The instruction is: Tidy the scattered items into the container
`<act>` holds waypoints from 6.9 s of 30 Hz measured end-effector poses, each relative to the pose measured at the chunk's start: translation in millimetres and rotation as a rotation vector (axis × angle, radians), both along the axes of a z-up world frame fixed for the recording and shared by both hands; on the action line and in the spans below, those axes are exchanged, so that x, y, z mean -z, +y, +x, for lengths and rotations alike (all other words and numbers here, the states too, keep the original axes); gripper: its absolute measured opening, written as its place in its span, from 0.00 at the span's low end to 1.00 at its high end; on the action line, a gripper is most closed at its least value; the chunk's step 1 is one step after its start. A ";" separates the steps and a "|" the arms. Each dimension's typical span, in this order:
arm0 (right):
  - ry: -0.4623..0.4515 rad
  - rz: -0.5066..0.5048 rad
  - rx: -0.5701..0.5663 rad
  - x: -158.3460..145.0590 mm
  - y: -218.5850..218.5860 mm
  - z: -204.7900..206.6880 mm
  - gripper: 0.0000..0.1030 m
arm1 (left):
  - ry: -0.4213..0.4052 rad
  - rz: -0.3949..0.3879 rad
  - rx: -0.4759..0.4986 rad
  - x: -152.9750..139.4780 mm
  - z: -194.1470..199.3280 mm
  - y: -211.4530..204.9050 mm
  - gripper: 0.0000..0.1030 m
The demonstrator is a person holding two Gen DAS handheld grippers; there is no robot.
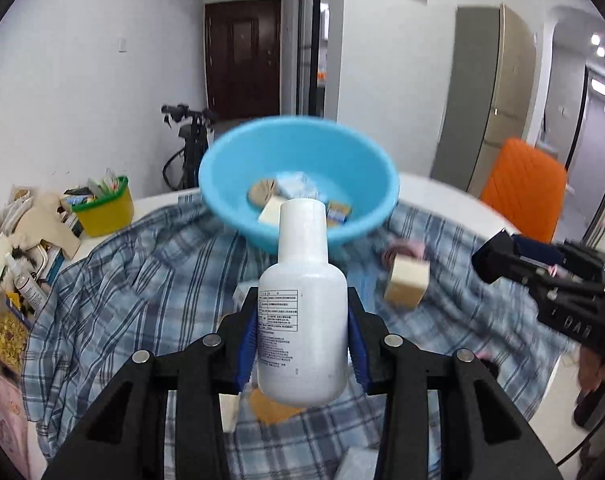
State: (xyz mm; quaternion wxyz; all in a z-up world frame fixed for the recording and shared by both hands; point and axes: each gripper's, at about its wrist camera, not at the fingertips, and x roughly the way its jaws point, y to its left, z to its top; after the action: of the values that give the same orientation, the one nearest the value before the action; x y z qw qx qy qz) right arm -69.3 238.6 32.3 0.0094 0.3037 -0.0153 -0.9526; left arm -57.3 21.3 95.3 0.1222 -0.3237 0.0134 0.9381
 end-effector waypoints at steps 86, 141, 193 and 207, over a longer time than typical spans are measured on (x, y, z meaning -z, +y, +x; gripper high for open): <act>-0.390 0.039 0.280 149.0 183.8 -114.5 0.39 | -0.176 -0.086 0.054 71.1 -27.6 39.1 0.40; -0.197 -0.001 -0.011 104.6 -8.3 -33.4 0.28 | -0.182 -0.008 -0.012 74.1 -0.9 -5.4 0.40; 0.131 0.015 -0.024 -54.6 -22.4 -42.6 0.28 | 0.032 0.015 0.047 -46.2 -10.2 16.6 0.40; 0.106 -0.010 -0.027 -57.8 5.6 -122.1 0.28 | 0.045 0.037 0.003 -60.3 -130.4 1.7 0.40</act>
State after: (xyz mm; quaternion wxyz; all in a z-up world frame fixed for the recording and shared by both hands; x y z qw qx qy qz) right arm -191.4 244.2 90.2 0.0246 0.2528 -0.0156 -0.9671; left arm -187.7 23.0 155.6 0.1292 -0.3003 -0.0009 0.9451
